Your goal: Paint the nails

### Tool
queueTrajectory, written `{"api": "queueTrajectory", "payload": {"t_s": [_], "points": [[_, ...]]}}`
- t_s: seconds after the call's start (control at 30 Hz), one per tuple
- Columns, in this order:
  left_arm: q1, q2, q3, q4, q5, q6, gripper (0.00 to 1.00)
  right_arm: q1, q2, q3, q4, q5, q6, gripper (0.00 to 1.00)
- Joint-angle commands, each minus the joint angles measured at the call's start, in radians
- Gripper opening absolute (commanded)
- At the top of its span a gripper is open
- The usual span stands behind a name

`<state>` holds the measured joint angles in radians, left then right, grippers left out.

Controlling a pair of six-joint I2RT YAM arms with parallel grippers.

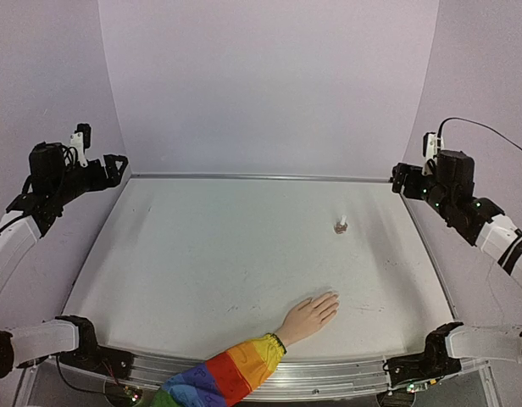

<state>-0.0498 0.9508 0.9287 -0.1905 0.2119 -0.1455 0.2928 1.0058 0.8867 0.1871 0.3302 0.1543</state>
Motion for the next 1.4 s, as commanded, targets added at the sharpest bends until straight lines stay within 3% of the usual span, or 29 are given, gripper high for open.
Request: {"api": "queueTrajectory", "payload": {"t_s": [0.0,0.37,0.73,0.97,1.37], "points": [[-0.003,0.013,-0.007,0.039,-0.057,-0.085,0.99,-0.059,0.053,-0.007,0.072,-0.022,0.019,0.98],[-0.007,0.049,-0.04,0.07,-0.018,-0.217,0.99,-0.16,0.385,0.07,0.068,-0.261,0.0,0.98],[-0.049,0.211,-0.056,0.113,0.204,-0.32,0.97,-0.056,0.835,0.328,-0.002,-0.345,-0.02,0.95],[-0.16,0.335,-0.032,0.13,0.254,-0.336,0.98,0.016,0.971,0.444,-0.019,-0.341,-0.008,0.89],[-0.2,0.416,0.0,0.15,0.304,-0.37,0.99,0.036,0.979,0.44,-0.043,-0.286,0.023,0.56]]}}
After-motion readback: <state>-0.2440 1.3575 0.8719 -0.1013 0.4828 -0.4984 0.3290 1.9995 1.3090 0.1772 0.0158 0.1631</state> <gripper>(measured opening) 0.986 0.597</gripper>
